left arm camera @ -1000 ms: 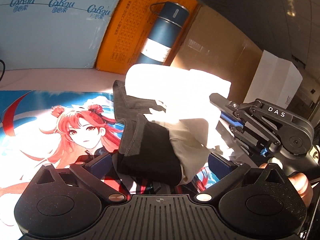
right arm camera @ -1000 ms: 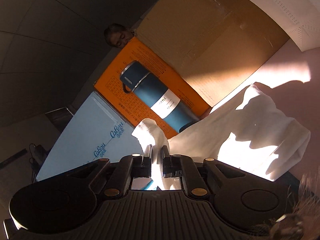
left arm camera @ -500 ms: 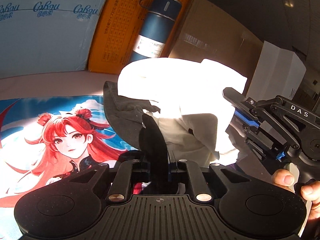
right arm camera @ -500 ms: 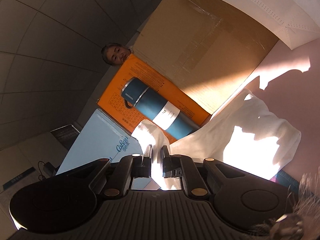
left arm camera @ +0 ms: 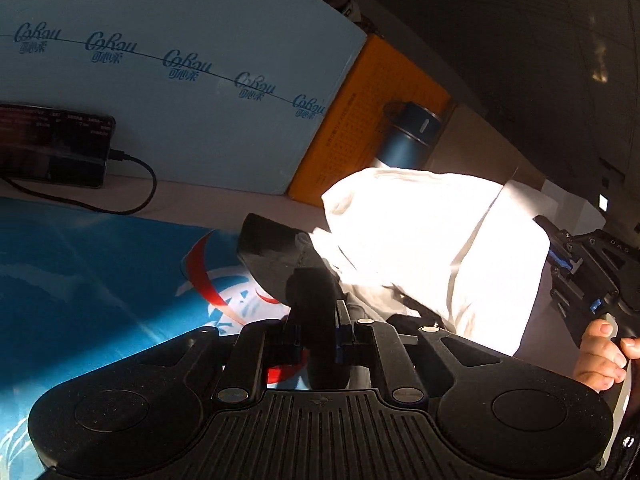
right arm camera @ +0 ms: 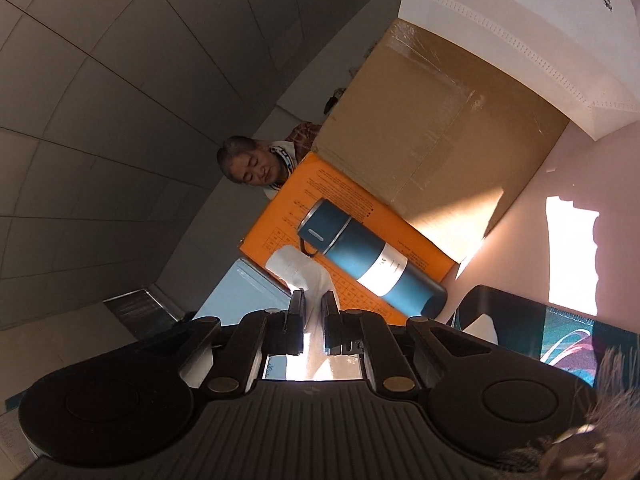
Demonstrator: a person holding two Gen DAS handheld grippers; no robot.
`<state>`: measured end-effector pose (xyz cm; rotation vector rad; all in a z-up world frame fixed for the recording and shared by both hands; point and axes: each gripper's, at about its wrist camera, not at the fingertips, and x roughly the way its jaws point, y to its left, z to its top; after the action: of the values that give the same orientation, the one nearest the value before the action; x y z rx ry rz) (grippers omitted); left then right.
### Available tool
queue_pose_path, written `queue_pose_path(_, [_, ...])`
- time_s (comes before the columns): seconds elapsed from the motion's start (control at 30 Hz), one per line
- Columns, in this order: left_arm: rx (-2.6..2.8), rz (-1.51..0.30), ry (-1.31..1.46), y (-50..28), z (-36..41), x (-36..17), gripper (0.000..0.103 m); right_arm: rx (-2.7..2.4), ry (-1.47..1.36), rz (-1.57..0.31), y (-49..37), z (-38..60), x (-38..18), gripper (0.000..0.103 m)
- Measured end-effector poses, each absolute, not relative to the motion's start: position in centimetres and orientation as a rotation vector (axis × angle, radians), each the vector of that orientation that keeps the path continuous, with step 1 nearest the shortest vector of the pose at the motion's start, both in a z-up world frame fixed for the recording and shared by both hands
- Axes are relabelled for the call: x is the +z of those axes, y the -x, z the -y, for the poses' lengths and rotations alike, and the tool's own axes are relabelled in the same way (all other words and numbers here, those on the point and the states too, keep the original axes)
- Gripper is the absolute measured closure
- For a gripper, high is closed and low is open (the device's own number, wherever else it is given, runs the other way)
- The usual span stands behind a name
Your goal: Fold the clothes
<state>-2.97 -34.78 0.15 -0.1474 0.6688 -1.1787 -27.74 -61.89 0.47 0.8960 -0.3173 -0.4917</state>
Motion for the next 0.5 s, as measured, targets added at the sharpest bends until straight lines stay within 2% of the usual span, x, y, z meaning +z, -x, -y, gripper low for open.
queue_pose_path(0.3, [-1.067,-0.649,0.198,-0.5,25.3,0.6,0.09,-0.742,-1.024,0.433,31.6,57.0,0.6,0.096])
queue_pose_path(0.5, [-1.051,-0.655,0.18,-0.3,20.5,0.1,0.09,-0.905,-1.016,0.339,34.6,51.1,-2.6,0.096])
